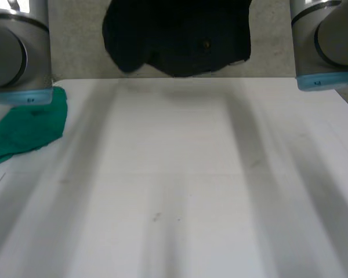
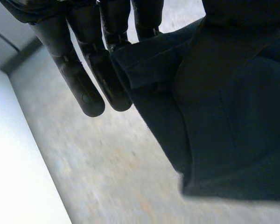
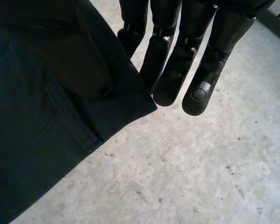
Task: Fold the laundry.
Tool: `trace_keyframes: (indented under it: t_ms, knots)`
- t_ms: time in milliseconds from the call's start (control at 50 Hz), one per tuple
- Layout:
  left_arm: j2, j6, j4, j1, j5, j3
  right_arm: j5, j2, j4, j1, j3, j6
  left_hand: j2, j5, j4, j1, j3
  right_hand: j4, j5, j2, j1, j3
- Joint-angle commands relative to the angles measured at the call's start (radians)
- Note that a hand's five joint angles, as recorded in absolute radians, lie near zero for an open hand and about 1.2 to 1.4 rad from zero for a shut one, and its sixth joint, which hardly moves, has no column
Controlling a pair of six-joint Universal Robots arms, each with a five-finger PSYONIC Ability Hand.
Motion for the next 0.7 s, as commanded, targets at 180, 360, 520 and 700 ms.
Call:
trace_keyframes:
  t_ms: [180, 360, 520, 700]
  knots:
    - [-0.062, -0.008, -0.108, 0.003, -0.001, -0.482, -0.082, 0.089, 0.171, 0.002, 0.391, -0.034, 0.205, 0.262, 0.197, 0.296, 0.210, 0.208, 0.234, 0.224, 0.416, 0.219]
    - [-0.075, 0.134, -0.198, -0.028, -0.014, -0.631, -0.074, 0.143, 0.375, 0.013, 0.507, -0.092, 0.205, 0.262, 0.197, 0.296, 0.210, 0.208, 0.234, 0.224, 0.416, 0.219]
    - [0.141, 0.204, -0.406, -0.034, -0.045, -0.752, -0.077, -0.049, 0.528, 0.002, 0.642, -0.113, 0.205, 0.262, 0.197, 0.296, 0.210, 0.208, 0.234, 0.224, 0.416, 0.219]
    - [0.335, 0.214, -0.991, -0.128, -0.048, -0.868, -0.077, -0.245, 0.869, -0.002, 0.844, -0.352, 0.205, 0.262, 0.197, 0.296, 0.210, 0.208, 0.234, 0.224, 0.416, 0.219]
